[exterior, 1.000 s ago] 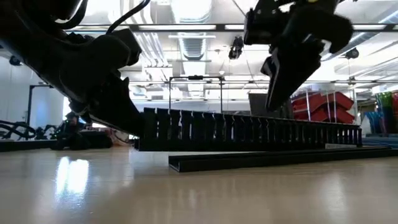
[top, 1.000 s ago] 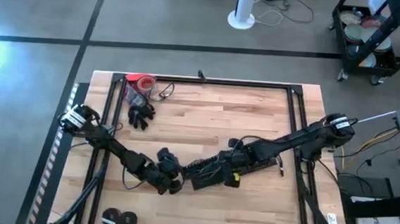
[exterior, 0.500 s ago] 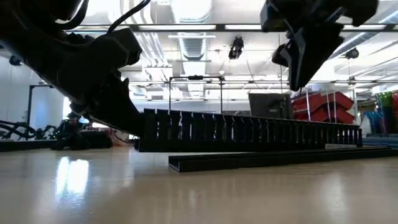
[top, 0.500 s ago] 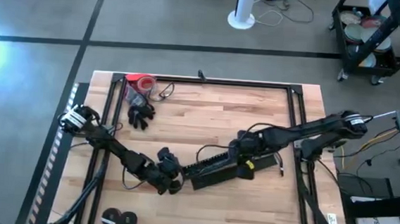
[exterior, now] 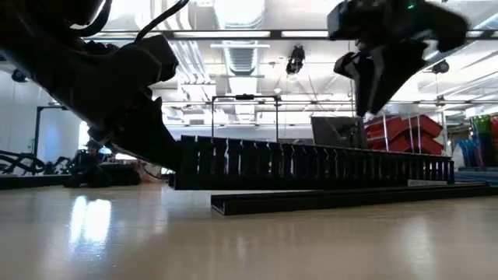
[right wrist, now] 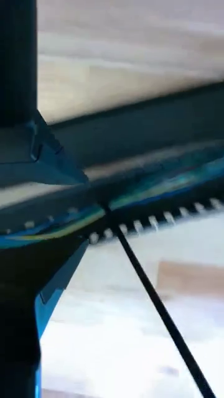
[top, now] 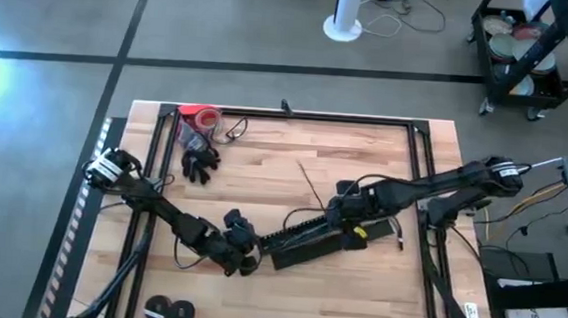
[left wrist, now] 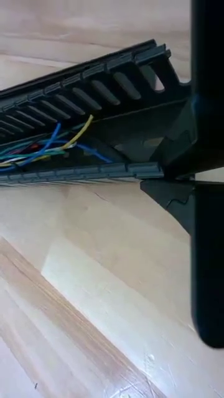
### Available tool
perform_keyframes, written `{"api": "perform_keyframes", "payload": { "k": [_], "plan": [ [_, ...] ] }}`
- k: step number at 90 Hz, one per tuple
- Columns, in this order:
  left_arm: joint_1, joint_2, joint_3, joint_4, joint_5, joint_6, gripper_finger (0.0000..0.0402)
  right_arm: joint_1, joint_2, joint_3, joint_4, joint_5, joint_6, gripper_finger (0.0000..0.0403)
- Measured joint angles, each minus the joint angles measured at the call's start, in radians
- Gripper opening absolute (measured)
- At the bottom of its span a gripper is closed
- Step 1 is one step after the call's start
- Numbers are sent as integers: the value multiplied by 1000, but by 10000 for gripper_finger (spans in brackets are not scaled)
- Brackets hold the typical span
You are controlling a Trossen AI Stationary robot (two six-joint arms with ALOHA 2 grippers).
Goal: Ziptie cables
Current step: Put the ziptied cable wires into the black cable duct
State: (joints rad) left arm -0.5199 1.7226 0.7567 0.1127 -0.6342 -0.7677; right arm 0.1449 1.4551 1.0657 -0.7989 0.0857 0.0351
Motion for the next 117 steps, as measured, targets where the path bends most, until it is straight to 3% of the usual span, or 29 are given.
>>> {"api": "perform_keyframes", "payload": {
  "k": [19, 39, 62, 98, 117],
  "plan": [
    [-5, 0, 0, 1, 0, -7, 0, -194, -10, -93, 214, -318, 70, 138],
    [-7, 0, 0, 1, 13, -6, 0, -310, 6, -196, 419, -505, 70, 125],
    [-9, 0, 0, 3, 20, -6, 0, -405, 5, -227, 525, -617, 73, 89],
    [-9, 0, 0, 8, 19, -8, 0, -398, 10, -228, 590, -634, 101, 3],
    [-9, 0, 0, 8, 19, -24, 0, -322, -13, -228, 569, -440, 241, 0]
  ]
}}
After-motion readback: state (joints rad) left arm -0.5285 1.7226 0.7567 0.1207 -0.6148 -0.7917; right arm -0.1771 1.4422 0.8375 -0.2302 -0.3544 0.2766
